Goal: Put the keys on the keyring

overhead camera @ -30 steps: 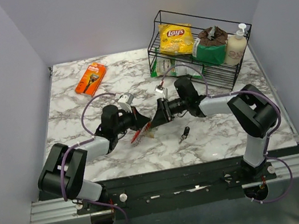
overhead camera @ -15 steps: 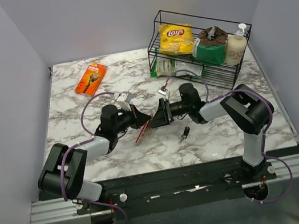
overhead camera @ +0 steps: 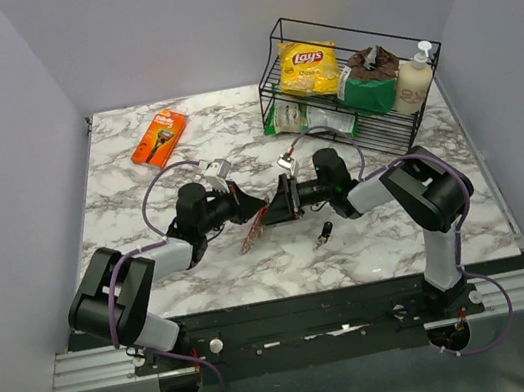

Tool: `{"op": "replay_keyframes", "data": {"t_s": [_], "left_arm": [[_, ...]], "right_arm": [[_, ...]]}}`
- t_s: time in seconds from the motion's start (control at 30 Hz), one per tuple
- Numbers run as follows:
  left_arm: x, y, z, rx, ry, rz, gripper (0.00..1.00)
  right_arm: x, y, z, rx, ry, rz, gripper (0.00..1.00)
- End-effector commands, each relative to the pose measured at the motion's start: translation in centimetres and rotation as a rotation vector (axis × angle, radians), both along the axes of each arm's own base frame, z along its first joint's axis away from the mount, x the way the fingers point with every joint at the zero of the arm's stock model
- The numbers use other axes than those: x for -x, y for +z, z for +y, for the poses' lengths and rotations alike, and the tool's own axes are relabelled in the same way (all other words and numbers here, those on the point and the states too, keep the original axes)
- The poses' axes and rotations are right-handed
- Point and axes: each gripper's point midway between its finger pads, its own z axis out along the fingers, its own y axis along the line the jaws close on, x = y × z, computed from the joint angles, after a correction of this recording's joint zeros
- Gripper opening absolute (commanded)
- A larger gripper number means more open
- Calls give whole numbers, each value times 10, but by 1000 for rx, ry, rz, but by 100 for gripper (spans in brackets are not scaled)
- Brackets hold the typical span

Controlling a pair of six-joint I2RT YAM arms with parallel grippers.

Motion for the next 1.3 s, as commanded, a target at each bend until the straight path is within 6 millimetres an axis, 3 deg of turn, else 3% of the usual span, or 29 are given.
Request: {"op": "replay_keyframes", "data": {"t_s": [0.0,0.53,0.67,1.03,1.27], "left_arm": [[-3,18,-6,45,-26,-51,0],[0,15,-6,54,-35,-46,0],[0,13,-6,51,-33,-42,0],[1,7,-3,23,-26,-48,0],[0,5,4,-21,-1,-73,0]], "right_arm": [[-13,-6,3,7,-38,-11,53],[-19,5,1,-17,-79,-42,25],[-18,7,0,-24,-79,-38,24],[-15,17,-4,-63,-75,-28,1],[-16,29,-8,-100,-76,4,1]]}}
